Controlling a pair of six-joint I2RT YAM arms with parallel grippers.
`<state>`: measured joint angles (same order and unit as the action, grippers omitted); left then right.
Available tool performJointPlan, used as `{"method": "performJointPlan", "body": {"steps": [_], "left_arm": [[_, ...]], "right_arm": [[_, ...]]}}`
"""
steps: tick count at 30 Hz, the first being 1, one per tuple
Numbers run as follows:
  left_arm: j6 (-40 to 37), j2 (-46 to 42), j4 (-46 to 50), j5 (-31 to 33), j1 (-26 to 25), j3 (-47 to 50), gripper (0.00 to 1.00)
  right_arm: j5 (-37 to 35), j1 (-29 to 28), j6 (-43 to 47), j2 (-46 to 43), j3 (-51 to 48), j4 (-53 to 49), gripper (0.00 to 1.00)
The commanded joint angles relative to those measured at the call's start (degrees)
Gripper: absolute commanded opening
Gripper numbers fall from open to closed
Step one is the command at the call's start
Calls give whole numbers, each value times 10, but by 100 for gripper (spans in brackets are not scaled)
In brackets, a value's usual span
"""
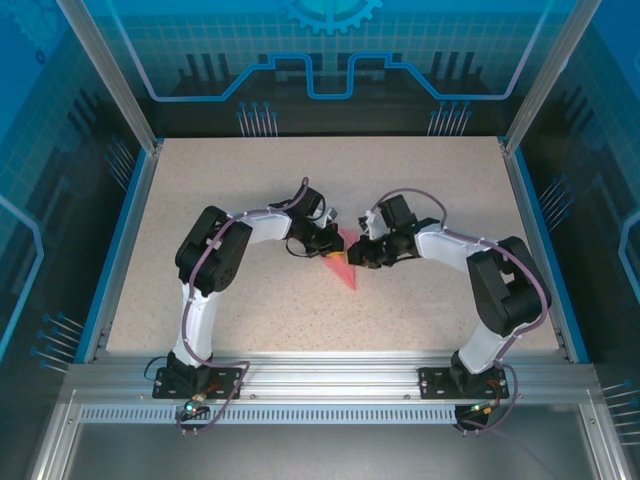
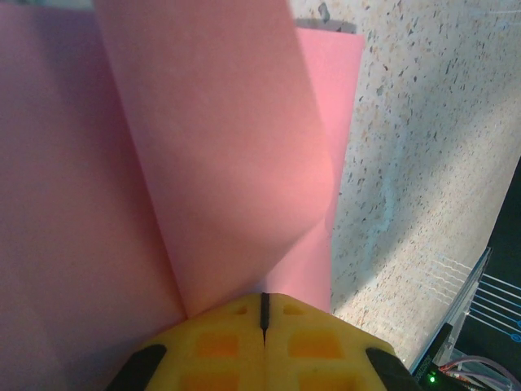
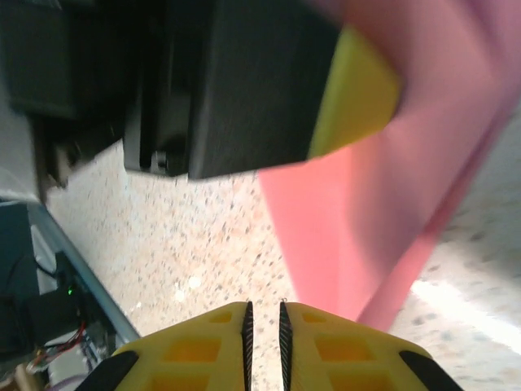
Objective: Fold a paper plane with a square sheet of paper (fold left side to right side)
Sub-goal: Fourth fold the wing at the center of the table.
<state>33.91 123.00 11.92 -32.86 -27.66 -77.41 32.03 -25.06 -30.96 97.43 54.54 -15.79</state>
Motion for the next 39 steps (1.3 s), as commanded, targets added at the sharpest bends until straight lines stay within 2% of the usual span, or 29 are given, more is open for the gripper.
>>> {"method": "performJointPlan", "body": {"steps": [1,14,30,39], "left_arm": [[-13,7,58,24,-1,25,0],[-14,7,63,26,-1,21,0],[-15,11,71,30,0,15,0],[-15,11,71,32,0,15,0]], "right_arm": [[42,-21,-9,22,-3,6,18],[8,-26,17,68,1,-31,19],[-13,-30,19,67,-24,-40,19],[13,-36,15,66,-34,-31,19]]}}
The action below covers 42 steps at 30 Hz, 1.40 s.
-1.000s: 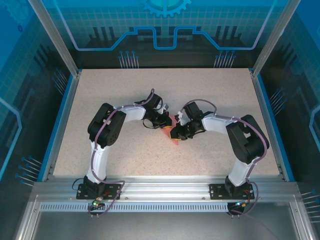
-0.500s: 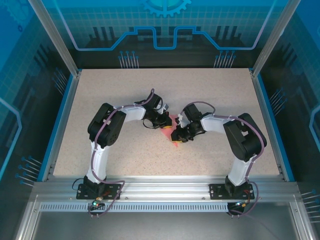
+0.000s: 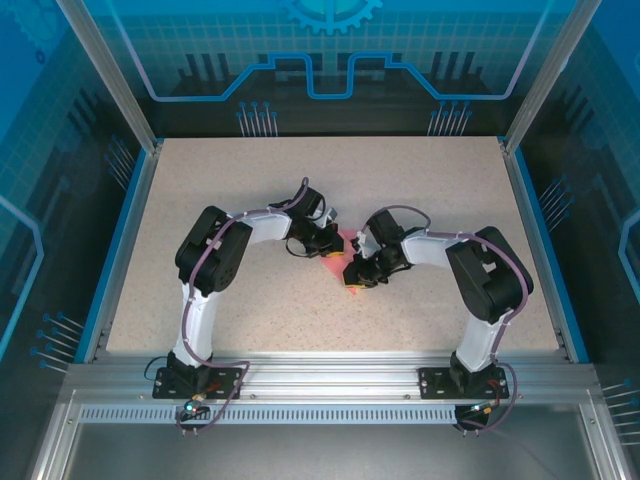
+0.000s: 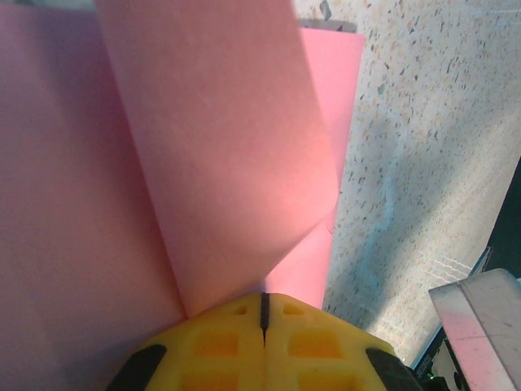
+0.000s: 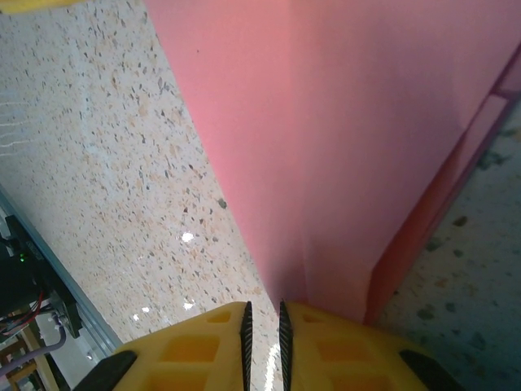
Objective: Fold a paper plane with a square sheet of paper (fold left side to right side)
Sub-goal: Fourth fold the wing at the center of the table.
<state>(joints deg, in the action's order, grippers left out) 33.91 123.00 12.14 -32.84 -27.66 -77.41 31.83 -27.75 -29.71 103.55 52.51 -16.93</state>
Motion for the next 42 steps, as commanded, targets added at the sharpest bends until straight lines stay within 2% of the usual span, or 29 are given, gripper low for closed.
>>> {"method": "performJointPlan", "body": {"steps": [1,5,21,32,42], "left_arm": [[-15,11,69,31,0,14,0],[-15,11,70,31,0,15,0],[-10,14,74,38,2,14,0],[-8,19,77,39,5,12,0],[-6,18,74,36,4,11,0]], "right_arm": [[18,-9,0,4,-15,-15,19],[35,-10,-12,1,-18,7,20],[13,-24,-6,11,-18,-49,19],[4,-32,-6,4,-67,-69,19],[31,-28,23,-91,-58,-90,5]]}}
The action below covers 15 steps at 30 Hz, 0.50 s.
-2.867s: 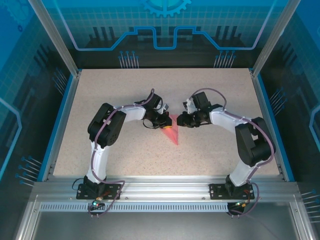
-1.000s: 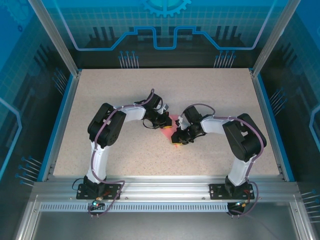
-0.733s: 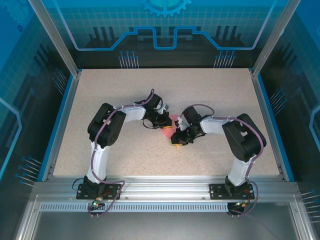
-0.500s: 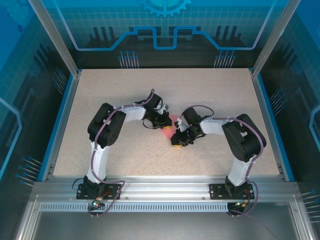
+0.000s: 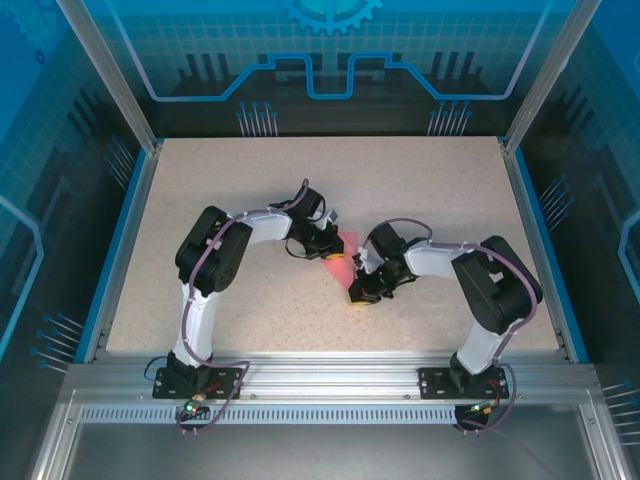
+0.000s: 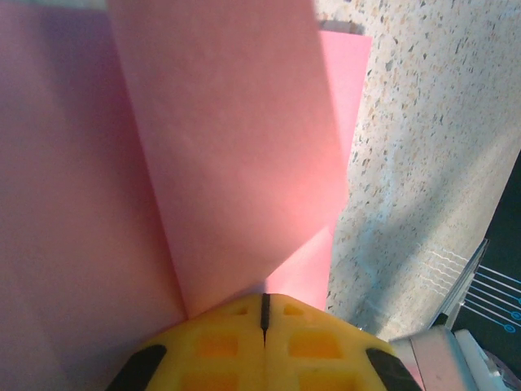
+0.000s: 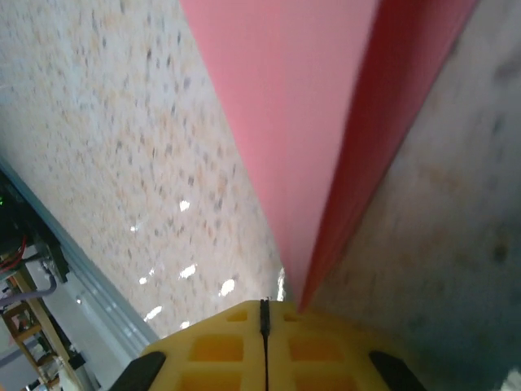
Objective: Fold a paper plane with a square sheet of paper (fold left side to right side)
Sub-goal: Fourth fold the wing at the center of the table.
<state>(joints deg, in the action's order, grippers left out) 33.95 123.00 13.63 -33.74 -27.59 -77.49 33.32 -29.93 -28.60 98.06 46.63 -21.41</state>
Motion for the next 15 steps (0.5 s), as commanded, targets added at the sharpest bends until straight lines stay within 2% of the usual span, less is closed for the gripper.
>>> {"method": "performJointPlan", "body": {"steps": [1,7,10,15], "left_arm": [[-6,18,60,45,4,11,0],[-4,18,55,42,3,14,0],[-2,18,54,40,2,13,0],[-2,17,54,39,2,13,0]], "right_arm": [[18,-3,10,-47,4,-41,5],[3,27,-26,-55,24,23,4],[-28,36,-47,-29,35,50,4],[-26,35,-55,32,72,65,4]]}}
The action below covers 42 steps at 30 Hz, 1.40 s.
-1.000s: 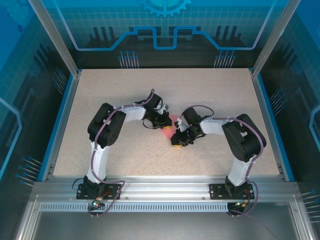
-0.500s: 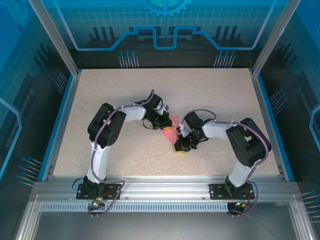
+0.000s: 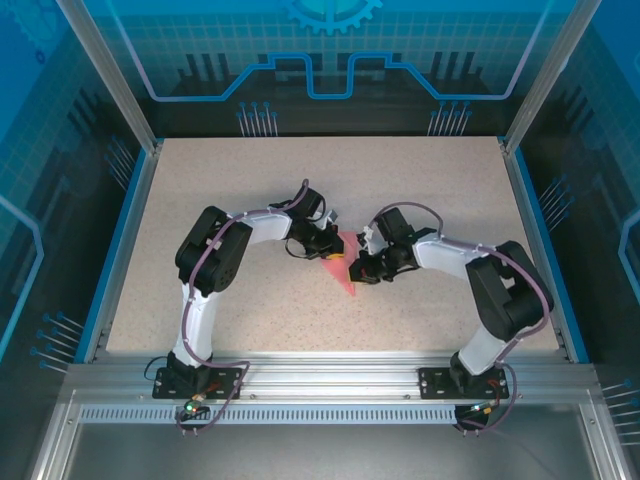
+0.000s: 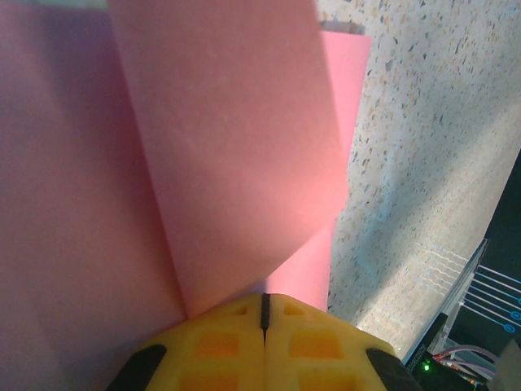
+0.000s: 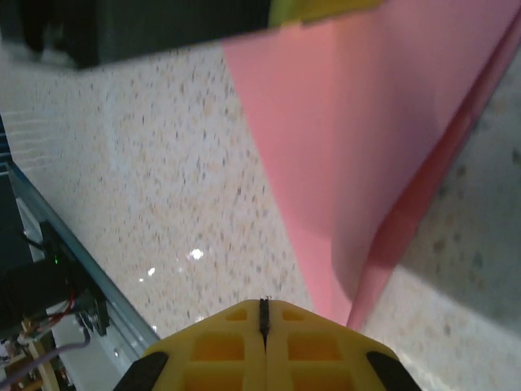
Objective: Fold a paper plane with a square sheet of paper (fold left side to right side)
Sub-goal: Fourth fold the wing at the center of the table.
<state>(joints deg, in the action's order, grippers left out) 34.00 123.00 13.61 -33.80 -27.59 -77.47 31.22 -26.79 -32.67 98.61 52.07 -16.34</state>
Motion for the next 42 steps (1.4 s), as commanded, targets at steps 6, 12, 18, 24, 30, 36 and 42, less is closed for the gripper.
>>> {"method": "performJointPlan", "body": {"steps": [6,12,18,24,30,36,42], "left_arm": [[-5,15,54,40,2,12,0],[-13,16,53,45,6,1,0],[-20,27,43,47,22,-24,0],[-35,45,38,51,39,-50,0],[-47,64,38,55,54,-75,0],[-56,76,47,62,67,-97,0],[-64,91,58,70,82,-125,0]], "right_arm": [[-36,3,-6,54,17,-10,4],[-63,0,-3,72,0,-40,2],[-86,-4,12,77,-13,-69,0],[-97,-11,17,76,-37,-82,0],[-98,-16,19,73,-44,-84,0],[-102,-20,17,68,-49,-87,0],[-103,-22,17,62,-51,-90,0]]}}
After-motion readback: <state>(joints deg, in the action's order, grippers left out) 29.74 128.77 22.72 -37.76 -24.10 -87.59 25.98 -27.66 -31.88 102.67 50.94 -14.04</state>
